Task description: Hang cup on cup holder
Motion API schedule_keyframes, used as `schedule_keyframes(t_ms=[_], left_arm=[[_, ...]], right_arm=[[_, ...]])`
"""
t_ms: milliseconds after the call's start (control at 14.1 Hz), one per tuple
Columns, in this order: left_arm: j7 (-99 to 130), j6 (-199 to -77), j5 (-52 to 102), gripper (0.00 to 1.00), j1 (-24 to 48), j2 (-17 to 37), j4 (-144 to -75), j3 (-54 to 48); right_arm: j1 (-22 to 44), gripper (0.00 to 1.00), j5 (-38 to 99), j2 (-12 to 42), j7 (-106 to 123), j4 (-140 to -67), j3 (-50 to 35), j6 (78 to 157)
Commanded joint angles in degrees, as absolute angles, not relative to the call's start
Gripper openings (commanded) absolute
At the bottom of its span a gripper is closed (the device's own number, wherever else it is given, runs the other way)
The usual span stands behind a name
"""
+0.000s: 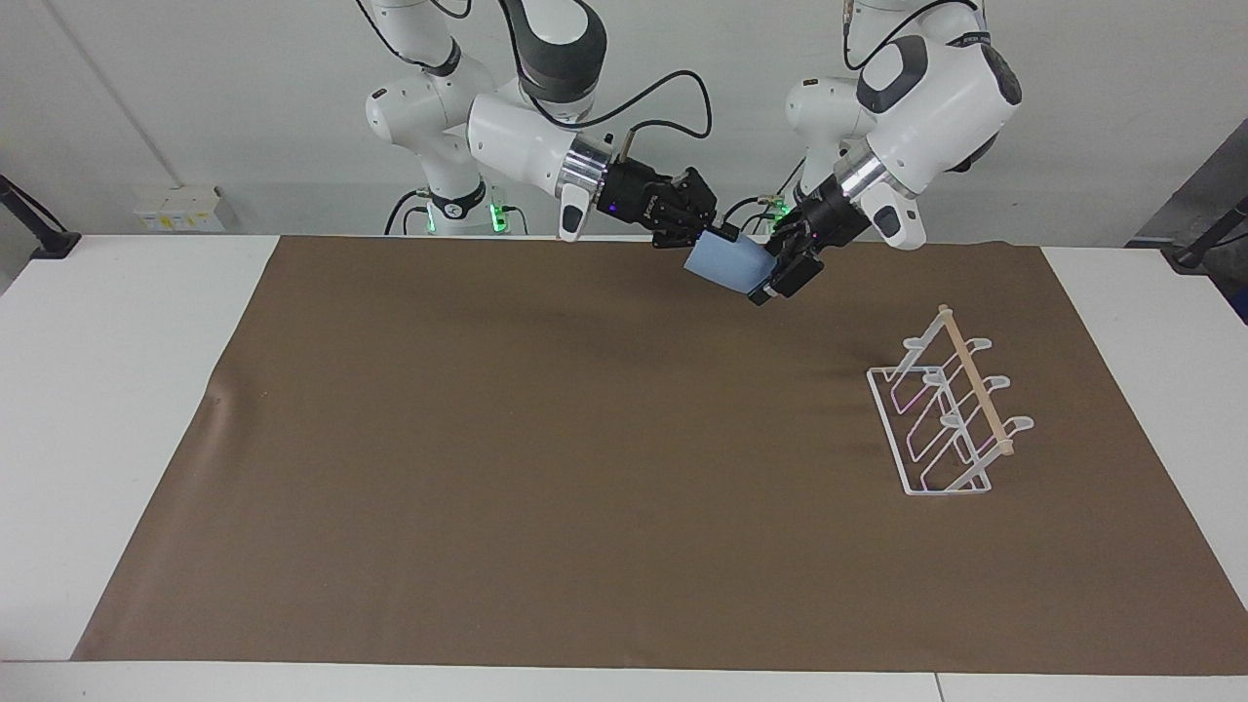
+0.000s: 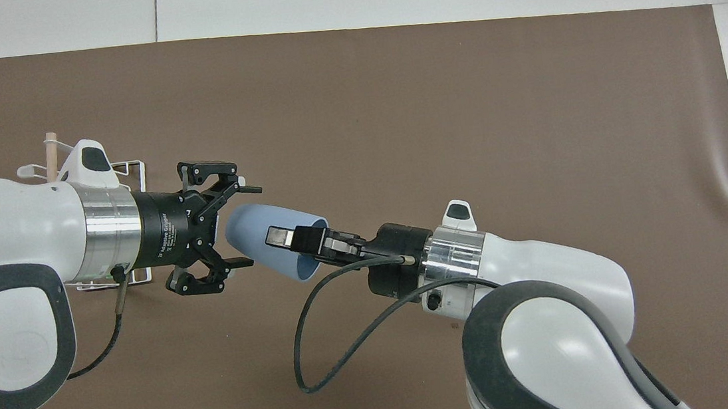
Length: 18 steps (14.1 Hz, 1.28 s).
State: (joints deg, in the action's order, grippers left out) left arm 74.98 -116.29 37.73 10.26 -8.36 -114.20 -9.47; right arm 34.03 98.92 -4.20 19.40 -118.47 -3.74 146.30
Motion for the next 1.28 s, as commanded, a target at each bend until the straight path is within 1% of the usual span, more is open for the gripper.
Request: schedule_keyframes(t_ms=[0, 71, 142, 569, 640, 711, 783, 1209], left_arm=[[74.6, -115.5, 36.9, 0.30, 11.0, -7.7, -113.0, -9.1], [74.5, -115.4, 36.9, 0.09, 11.4, -7.7, -113.0, -9.1], [74.6, -115.4, 36.9, 0.00, 12.0, -7.7, -113.0, -9.1], [74.9, -114.9, 36.9, 0.00, 12.0, -8.1, -113.1, -9.1], [74.9, -114.8, 37.0, 0.00, 12.0, -8.1, -113.2, -9.1], [74.9, -114.6, 37.0, 0.00, 11.9, -8.1, -113.2, -9.1], [75.0, -114.6, 37.0, 0.00, 11.9, -8.1, -113.2, -9.1], [74.9, -114.6, 37.0, 0.00, 11.3, -8.2, -113.5, -9.1]], right_arm=[[33.3, 0.00, 100.4, -5.2, 19.1, -119.3, -4.2, 146.8], [33.3, 0.00, 100.3, -5.2, 19.1, -119.3, -4.2, 147.0], [33.3, 0.00, 100.3, -5.2, 19.1, -119.4, -4.2, 147.0], [33.3, 0.01, 99.8, -5.2, 17.2, -119.3, -4.1, 147.5], [33.4, 0.27, 99.8, -5.0, 17.2, -119.3, -4.2, 149.2], [33.7, 0.71, 99.6, -4.8, 17.3, -119.3, -4.4, 151.2], [33.9, 1.00, 99.6, -4.7, 17.5, -119.3, -4.6, 152.7], [34.1, 1.00, 99.6, -4.7, 17.4, -119.2, -4.9, 153.0]])
